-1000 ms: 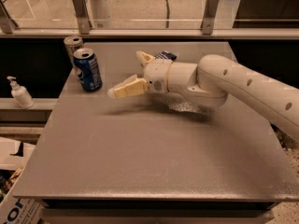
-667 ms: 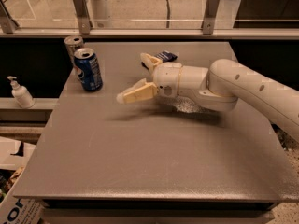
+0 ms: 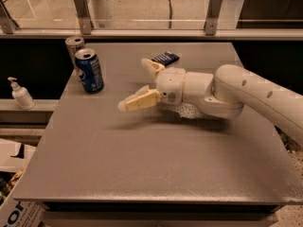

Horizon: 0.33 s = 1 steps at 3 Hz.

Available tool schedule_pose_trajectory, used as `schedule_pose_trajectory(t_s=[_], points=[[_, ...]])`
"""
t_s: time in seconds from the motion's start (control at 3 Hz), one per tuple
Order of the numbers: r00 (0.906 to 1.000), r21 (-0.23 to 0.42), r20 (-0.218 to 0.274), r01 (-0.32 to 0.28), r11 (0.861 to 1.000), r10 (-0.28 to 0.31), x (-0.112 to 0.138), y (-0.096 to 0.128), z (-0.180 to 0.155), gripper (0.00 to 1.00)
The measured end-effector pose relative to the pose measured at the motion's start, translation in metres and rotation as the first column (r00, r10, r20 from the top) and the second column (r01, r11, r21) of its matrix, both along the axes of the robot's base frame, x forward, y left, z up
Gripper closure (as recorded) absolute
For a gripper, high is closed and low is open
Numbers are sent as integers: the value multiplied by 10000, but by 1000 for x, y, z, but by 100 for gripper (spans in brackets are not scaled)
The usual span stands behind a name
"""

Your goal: Move pepsi can near redbull can

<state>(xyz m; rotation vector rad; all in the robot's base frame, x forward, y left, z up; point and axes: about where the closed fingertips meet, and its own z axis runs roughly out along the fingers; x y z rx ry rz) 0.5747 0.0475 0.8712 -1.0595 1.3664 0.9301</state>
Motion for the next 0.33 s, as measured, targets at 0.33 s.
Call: schedule_pose_trajectory(t_s=[0.33], points=[[10000, 0, 0, -2, 10000, 2, 0, 0, 0, 0]])
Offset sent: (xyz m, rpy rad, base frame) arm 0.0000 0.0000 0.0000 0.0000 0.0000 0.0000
